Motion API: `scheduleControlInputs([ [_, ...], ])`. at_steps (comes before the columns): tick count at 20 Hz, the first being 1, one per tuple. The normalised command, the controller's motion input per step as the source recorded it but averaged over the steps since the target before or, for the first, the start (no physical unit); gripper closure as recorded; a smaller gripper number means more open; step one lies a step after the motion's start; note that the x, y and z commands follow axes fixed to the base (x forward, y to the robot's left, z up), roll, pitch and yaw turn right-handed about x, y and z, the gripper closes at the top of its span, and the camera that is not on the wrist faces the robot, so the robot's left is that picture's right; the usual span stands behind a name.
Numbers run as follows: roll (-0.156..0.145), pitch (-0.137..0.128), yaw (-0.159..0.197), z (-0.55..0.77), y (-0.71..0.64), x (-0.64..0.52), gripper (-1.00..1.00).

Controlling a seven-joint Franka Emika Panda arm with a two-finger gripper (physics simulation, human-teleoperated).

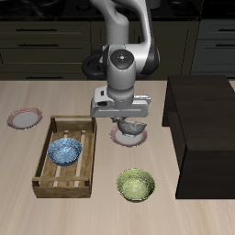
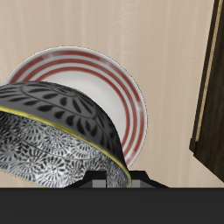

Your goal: Place the black bowl onto the plate that is in the center of the table

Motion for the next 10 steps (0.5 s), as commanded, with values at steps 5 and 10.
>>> scheduleControlInputs([
  [5,0.003,-0.016,-0.007,0.13,0.04,-0.07,-1.00],
  [10,0.028,-0.014,0.015,0.13,0.10,-0.09,-1.00],
])
